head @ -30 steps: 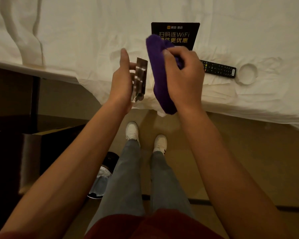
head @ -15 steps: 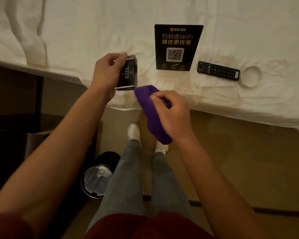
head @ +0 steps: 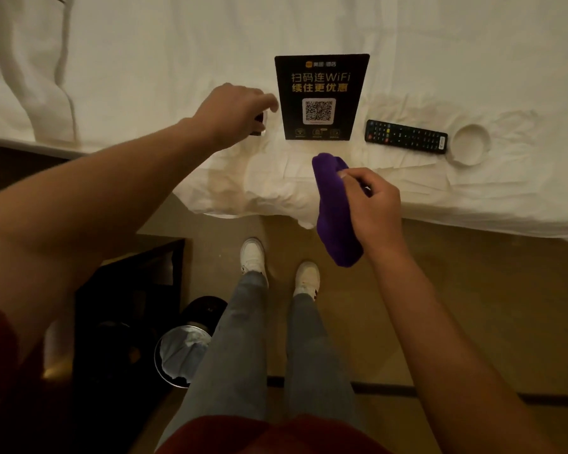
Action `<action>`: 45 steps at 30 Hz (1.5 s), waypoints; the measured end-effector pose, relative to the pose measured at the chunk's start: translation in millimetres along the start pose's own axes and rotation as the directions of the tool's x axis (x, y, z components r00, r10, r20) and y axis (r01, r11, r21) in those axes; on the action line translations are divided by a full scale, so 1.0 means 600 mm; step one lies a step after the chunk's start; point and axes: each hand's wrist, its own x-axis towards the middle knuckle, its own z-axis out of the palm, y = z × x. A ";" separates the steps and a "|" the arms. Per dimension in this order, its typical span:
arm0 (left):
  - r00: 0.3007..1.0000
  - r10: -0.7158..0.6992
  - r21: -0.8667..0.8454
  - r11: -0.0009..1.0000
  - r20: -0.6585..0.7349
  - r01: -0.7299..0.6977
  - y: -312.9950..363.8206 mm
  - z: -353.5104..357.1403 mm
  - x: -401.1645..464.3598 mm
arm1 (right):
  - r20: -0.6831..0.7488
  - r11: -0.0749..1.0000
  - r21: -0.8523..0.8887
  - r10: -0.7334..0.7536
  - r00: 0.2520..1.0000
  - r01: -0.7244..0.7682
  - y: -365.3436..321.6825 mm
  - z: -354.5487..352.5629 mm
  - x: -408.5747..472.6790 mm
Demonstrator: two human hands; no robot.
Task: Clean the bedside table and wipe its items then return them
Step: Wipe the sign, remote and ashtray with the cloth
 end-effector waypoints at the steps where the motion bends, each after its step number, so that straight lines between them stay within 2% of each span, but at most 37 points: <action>1: 1.000 0.024 0.032 0.999 0.016 -0.025 -0.005 0.005 0.000 | 0.005 1.000 0.005 0.002 1.000 -0.002 0.005 0.000 0.001; 5: 1.000 0.008 0.056 0.998 -0.009 -0.008 -0.023 0.028 -0.010 | 0.043 0.999 0.031 0.023 0.999 -0.024 0.021 0.001 0.003; 10: 0.993 -0.103 -0.090 0.991 -0.056 0.098 -0.015 0.046 -0.015 | 0.050 0.998 0.042 0.049 0.998 -0.051 0.023 -0.003 0.010; 14: 0.978 -0.103 -0.172 0.983 -0.183 0.072 -0.010 0.039 -0.019 | 0.013 0.997 0.048 0.063 0.998 -0.064 0.012 -0.014 0.017; 18: 0.944 -0.235 -0.415 0.902 -0.232 0.122 0.018 0.011 -0.002 | 0.005 0.998 0.038 0.056 0.998 -0.056 -0.002 -0.028 0.028; 23: 0.929 -0.246 -0.585 0.810 -0.277 0.040 0.087 -0.015 0.034 | -0.023 0.999 -0.013 0.033 0.999 -0.033 -0.018 -0.036 0.035; 25: 0.912 -0.273 -0.666 0.746 -0.307 -0.001 0.119 -0.025 0.029 | -0.079 1.000 -0.029 0.003 0.997 -0.006 -0.029 -0.050 0.037; 29: 0.900 -0.316 -0.825 0.559 -0.300 -0.078 0.169 -0.051 -0.005 | -0.316 0.996 -0.037 -0.087 0.945 0.080 -0.075 -0.098 0.053; 31: 0.914 -0.342 -0.921 0.381 -0.219 -0.079 0.191 -0.062 -0.022 | -0.428 0.978 -0.078 -0.206 0.880 0.191 -0.107 -0.114 0.059; 33: 0.929 -0.347 -0.983 0.167 -0.130 -0.075 0.214 -0.071 -0.038 | -0.475 0.942 -0.160 -0.335 0.814 0.294 -0.139 -0.112 0.062; 35: 0.935 -0.350 -0.997 -0.026 -0.063 -0.077 0.238 -0.076 -0.047 | -0.454 0.905 -0.275 -0.421 0.785 0.326 -0.162 -0.096 0.068; 37: 0.942 -0.336 -0.980 -0.187 -0.005 -0.071 0.259 -0.077 -0.051 | -0.389 0.877 -0.381 -0.439 0.810 0.292 -0.174 -0.074 0.070; 39: 0.941 -0.329 -0.953 -0.303 0.082 -0.023 0.272 -0.073 -0.052 | -0.312 0.844 -0.473 -0.429 0.848 0.253 -0.172 -0.049 0.064; 42: 0.947 -0.253 -0.843 -0.536 0.197 0.032 0.278 -0.056 -0.057 | -0.238 0.817 -0.509 -0.436 0.868 0.271 -0.156 -0.014 0.038; 45: 0.962 -0.166 -0.697 -0.716 0.218 0.035 0.260 -0.038 -0.064 | -0.184 0.797 -0.512 -0.466 0.866 0.320 -0.123 0.014 -0.009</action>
